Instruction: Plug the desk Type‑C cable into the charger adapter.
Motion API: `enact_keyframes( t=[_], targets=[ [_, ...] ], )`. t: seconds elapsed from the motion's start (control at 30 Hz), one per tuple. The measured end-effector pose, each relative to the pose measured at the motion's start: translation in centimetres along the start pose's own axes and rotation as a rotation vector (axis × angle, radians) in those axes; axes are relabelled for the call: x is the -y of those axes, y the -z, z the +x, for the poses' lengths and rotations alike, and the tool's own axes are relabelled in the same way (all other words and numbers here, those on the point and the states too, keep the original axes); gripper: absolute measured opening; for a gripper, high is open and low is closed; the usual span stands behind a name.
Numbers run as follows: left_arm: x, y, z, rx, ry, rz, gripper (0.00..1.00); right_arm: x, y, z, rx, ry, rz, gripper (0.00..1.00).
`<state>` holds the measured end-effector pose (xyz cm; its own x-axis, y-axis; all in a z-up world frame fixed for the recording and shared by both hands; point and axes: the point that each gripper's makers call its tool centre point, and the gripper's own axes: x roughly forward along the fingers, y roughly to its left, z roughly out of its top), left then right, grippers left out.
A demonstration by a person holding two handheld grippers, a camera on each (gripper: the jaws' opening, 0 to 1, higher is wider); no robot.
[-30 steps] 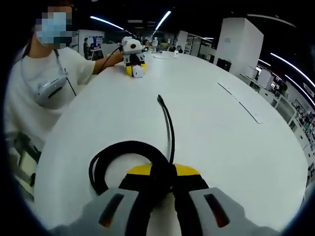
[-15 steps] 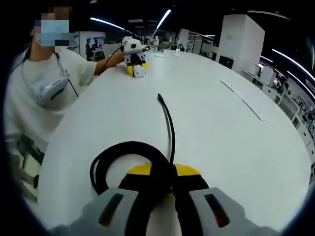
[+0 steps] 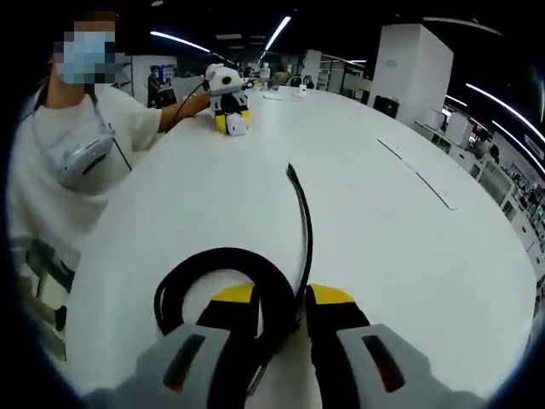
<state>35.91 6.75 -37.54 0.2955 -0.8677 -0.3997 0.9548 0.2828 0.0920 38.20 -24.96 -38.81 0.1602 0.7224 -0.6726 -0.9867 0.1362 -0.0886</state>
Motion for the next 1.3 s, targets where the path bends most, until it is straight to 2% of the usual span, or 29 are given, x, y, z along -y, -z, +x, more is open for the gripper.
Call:
enact_keyframes(
  t=[0.2,0.43,0.6,0.73,1.0,1.3],
  targets=[
    [-0.1,0.0,0.0,-0.001,-0.002,0.004,0.26,-0.3,-0.5,0.1,0.005,0.002,-0.012,0.31],
    [0.0,0.0,0.0,-0.003,-0.003,0.008,0.26,0.2,-1.2,-1.0,0.021,0.010,0.009,0.34],
    [0.0,0.0,0.0,-0.001,-0.002,0.007,0.26,0.2,-2.6,-1.8,0.066,0.018,0.025,0.37],
    [0.0,0.0,0.0,0.000,-0.001,0.005,0.26,0.4,-3.7,-2.0,0.104,0.021,0.086,0.37],
    [0.0,0.0,0.0,0.002,-0.002,0.007,0.26,-0.1,-5.3,-0.8,0.163,0.031,0.124,0.49],
    [-0.3,0.0,-0.1,0.002,-0.003,0.013,0.26,-0.2,-6.4,0.7,0.211,0.068,0.129,0.45]
  ],
)
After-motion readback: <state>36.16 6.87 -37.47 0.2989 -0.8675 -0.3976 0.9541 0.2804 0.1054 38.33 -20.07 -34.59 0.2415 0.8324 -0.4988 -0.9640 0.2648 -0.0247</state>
